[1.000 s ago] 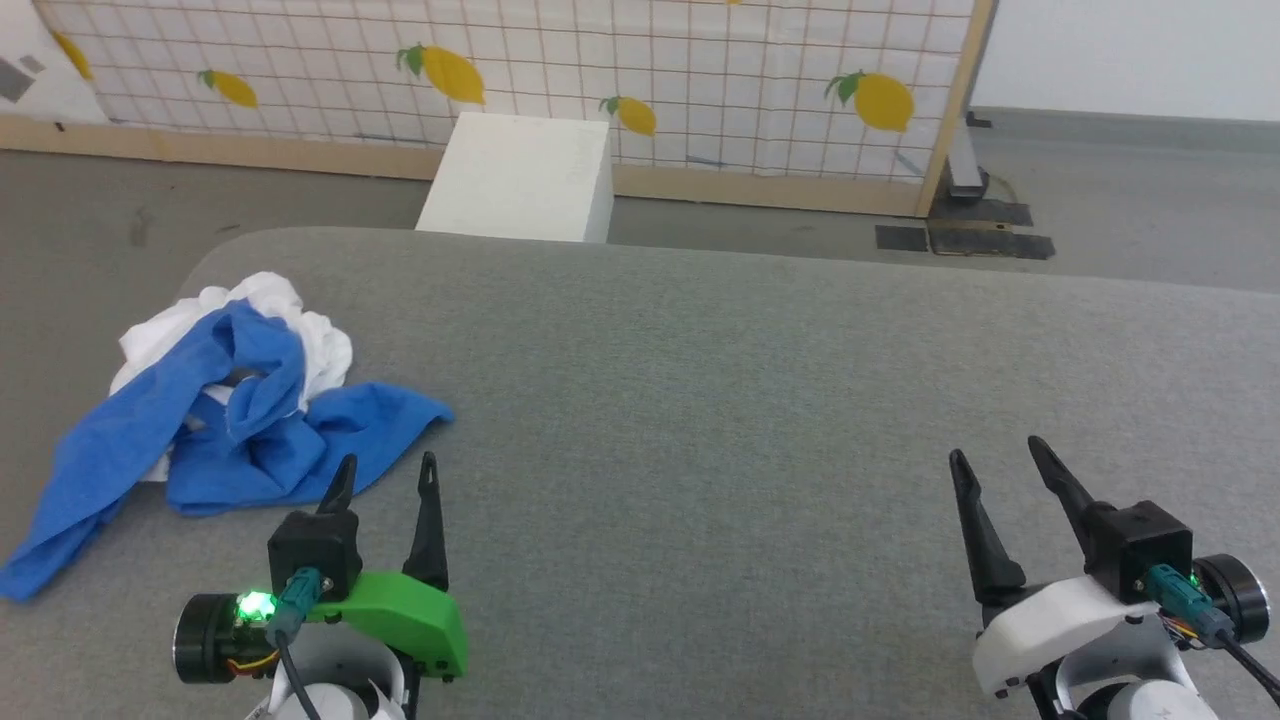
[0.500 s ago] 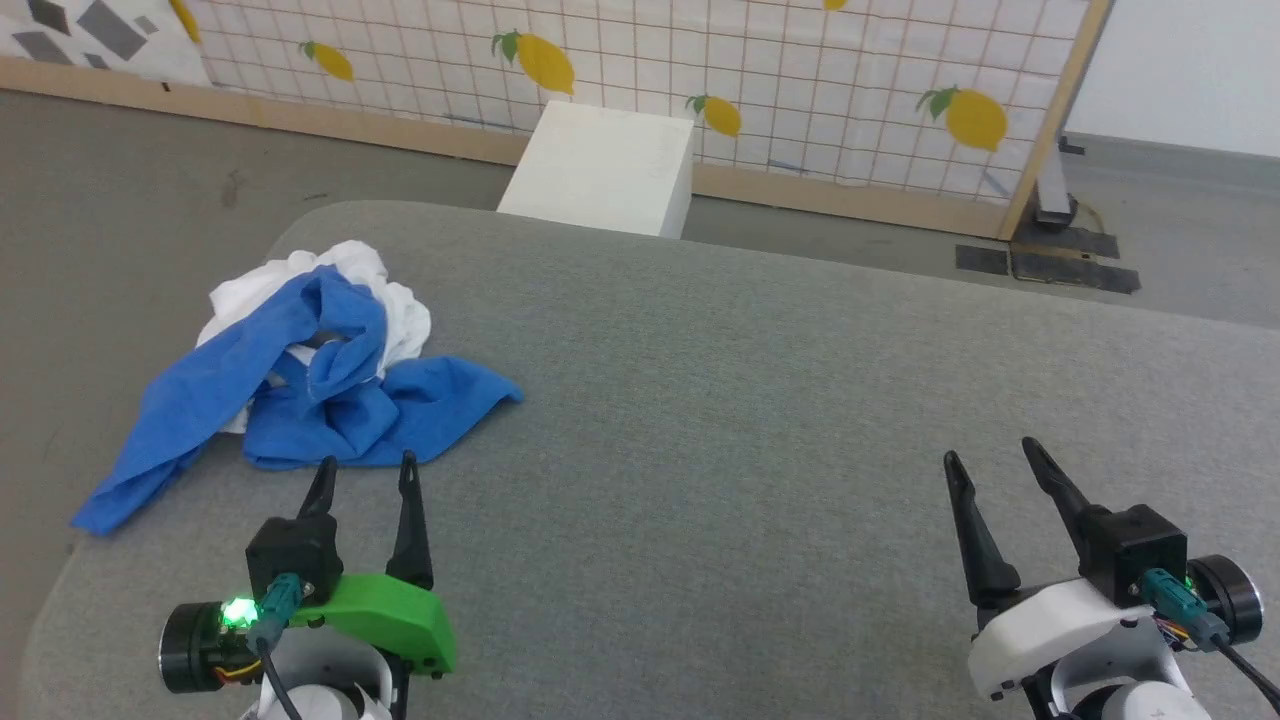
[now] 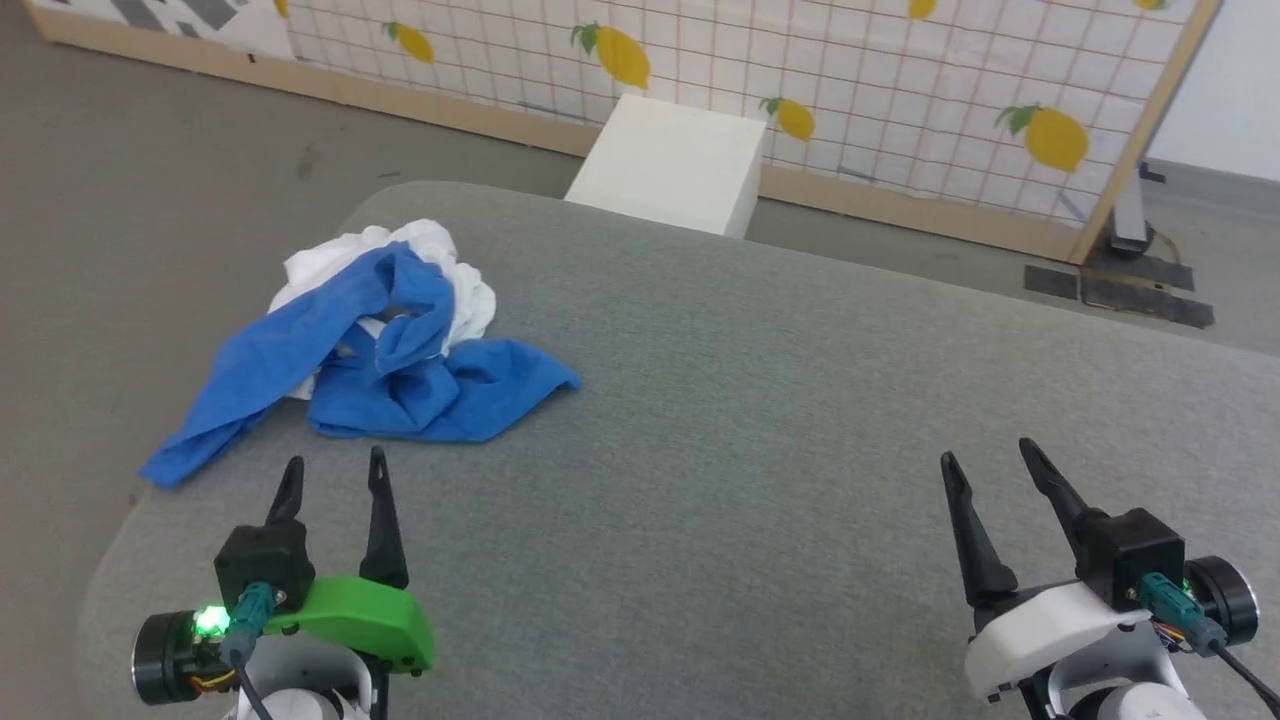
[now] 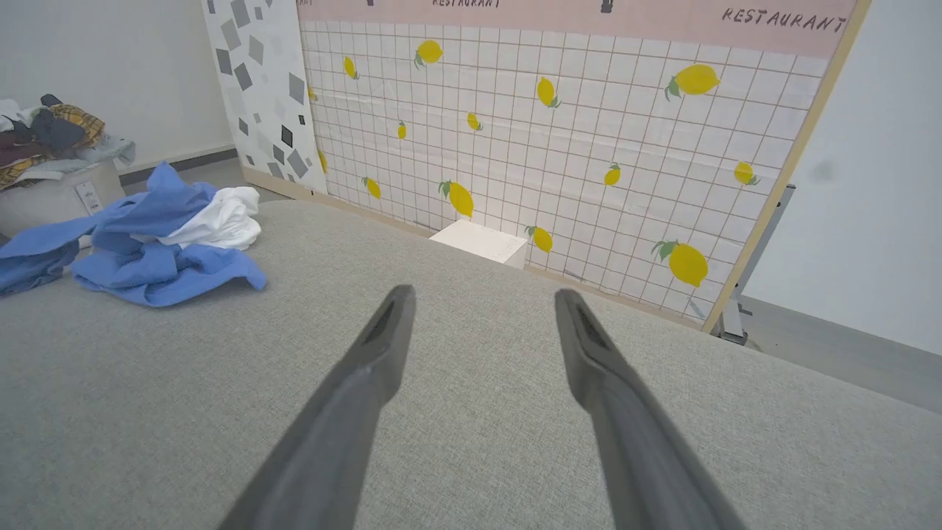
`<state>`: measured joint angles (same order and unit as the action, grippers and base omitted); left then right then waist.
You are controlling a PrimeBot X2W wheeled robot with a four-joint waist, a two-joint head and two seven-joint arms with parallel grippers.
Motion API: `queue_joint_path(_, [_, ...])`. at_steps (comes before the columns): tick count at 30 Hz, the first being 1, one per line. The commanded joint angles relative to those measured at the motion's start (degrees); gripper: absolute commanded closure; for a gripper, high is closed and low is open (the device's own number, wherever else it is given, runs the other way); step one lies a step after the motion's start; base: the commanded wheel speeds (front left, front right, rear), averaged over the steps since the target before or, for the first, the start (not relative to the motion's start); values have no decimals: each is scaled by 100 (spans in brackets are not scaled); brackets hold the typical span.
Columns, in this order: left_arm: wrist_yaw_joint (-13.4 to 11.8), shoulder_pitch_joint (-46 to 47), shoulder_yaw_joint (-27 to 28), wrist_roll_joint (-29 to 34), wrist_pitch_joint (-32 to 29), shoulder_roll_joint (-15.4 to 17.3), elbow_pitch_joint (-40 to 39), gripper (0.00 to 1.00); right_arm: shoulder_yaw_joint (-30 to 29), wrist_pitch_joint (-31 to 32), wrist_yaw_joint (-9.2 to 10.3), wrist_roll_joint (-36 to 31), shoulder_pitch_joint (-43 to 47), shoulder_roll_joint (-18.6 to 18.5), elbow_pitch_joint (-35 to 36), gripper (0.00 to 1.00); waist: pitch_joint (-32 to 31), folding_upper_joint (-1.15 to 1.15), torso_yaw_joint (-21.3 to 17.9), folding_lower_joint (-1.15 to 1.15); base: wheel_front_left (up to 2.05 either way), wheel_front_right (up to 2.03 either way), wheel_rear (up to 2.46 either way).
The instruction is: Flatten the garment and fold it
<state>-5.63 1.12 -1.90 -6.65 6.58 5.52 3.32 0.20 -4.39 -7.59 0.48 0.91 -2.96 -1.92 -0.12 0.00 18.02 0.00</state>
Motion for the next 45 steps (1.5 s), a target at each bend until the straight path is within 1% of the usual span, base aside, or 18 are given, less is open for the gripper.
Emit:
queue_joint_path(1, [-57,-64,9,-99,60,52,-17,0,14,-61,5,15,-132,4,-22,0,-1,0,89,0,0,0,0])
queue_joint_path(18, [-217,-215,9,-312,262,208,-55,0,45,-192,6,33,-171,5,-71,0,8,0,600,0,0,0,0])
queue_joint_path(26, [-312,-263,-43,-389,356,205,-51,0,70,-246,7,30,-199,6,-105,0,14,0,822,0,0,0,0])
queue_joint_path(37, [-364,-254,-39,-493,487,255,29,0,71,-322,7,33,-198,6,-136,0,1,0,1141,0,0,0,0])
queue_joint_path(38, [-377,-256,-41,-517,521,256,45,0,71,-347,8,41,-201,7,-143,0,4,0,1220,0,0,0,0])
queue_joint_path(45, [-473,-295,-49,-566,604,257,49,0,73,-410,8,49,-239,7,-191,0,10,0,1374,0,0,0,0])
